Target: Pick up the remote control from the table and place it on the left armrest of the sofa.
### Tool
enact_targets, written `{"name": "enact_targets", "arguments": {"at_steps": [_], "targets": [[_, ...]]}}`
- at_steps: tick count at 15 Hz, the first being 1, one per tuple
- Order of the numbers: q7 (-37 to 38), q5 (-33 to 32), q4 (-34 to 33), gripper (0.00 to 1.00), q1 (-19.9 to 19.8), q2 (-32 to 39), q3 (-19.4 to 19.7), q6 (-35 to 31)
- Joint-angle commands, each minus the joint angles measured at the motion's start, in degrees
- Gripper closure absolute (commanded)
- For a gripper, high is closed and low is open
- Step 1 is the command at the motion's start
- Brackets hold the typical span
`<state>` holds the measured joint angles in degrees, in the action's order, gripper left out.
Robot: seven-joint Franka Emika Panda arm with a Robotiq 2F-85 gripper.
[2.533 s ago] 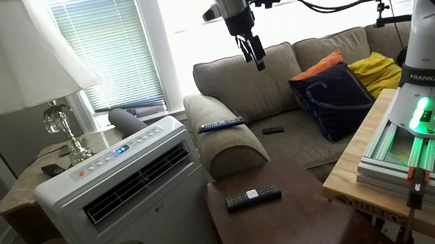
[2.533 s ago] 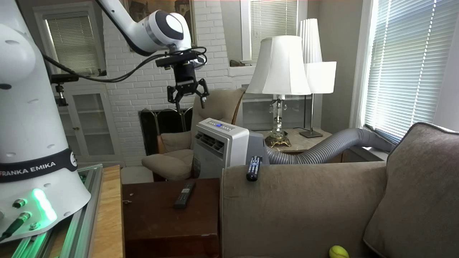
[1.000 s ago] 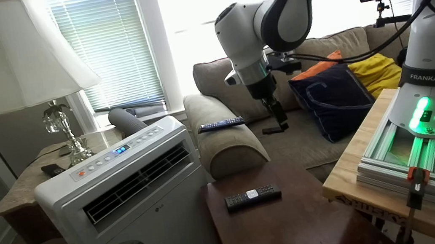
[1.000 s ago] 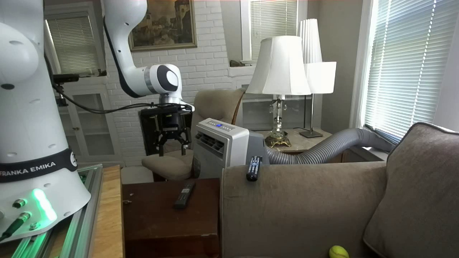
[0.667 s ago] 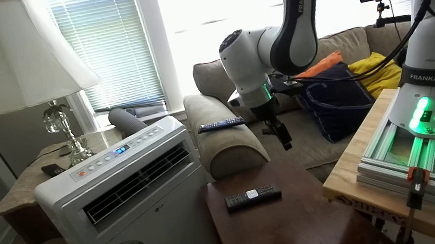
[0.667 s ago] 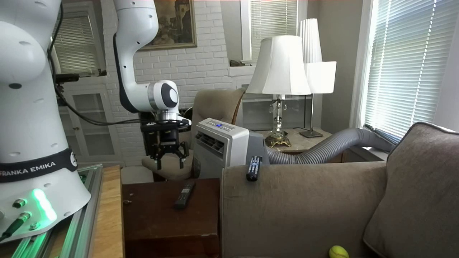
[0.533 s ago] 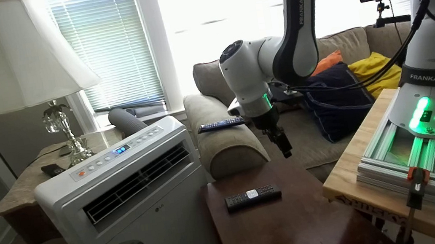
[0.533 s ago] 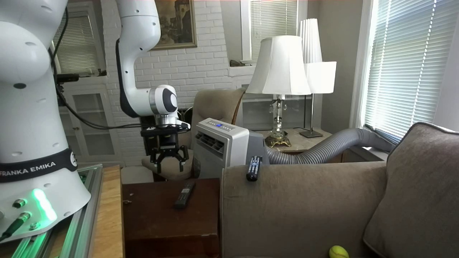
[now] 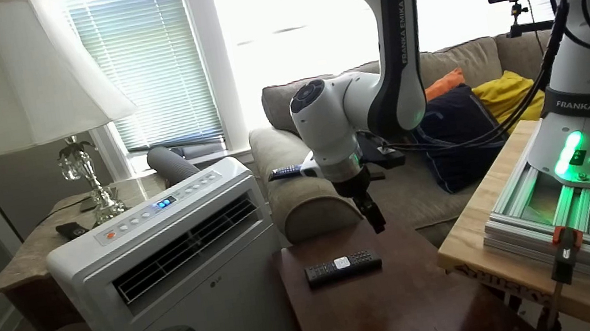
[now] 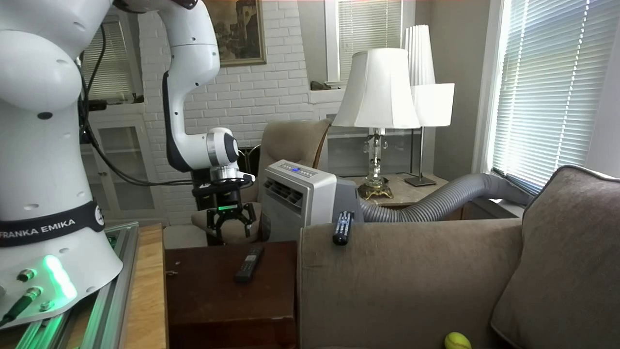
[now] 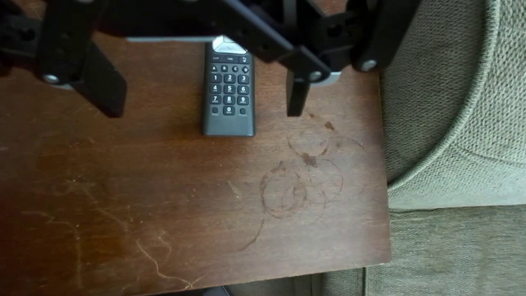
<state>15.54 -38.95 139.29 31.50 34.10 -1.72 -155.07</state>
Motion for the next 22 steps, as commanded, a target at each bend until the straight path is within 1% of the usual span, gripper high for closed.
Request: {"name": "enact_targets", "arguments": {"at_steps": [1, 3, 8, 13, 16, 19, 22], "targets": [[1.44, -1.61, -2.23, 0.00, 0.80, 2.71, 1.36, -1.10], [2.39, -2.82, -3.87, 0.00, 1.49, 5.01, 2.91, -3.50], [2.44, -0.68, -7.68, 0.00, 3.34, 11.36, 5.39, -9.18], [5.14, 3.09, -9.81, 0.00, 7.77, 16.02, 8.19, -15.26], [5.35, 8.07, -10.94, 0.00, 11.48, 18.36, 10.32, -18.91], [3.16, 15.81, -12.37, 0.00, 14.59, 20.58, 11.83, -20.67], [0.81, 20.70, -14.59, 0.00, 15.31, 22.56, 11.55, -19.61]]}}
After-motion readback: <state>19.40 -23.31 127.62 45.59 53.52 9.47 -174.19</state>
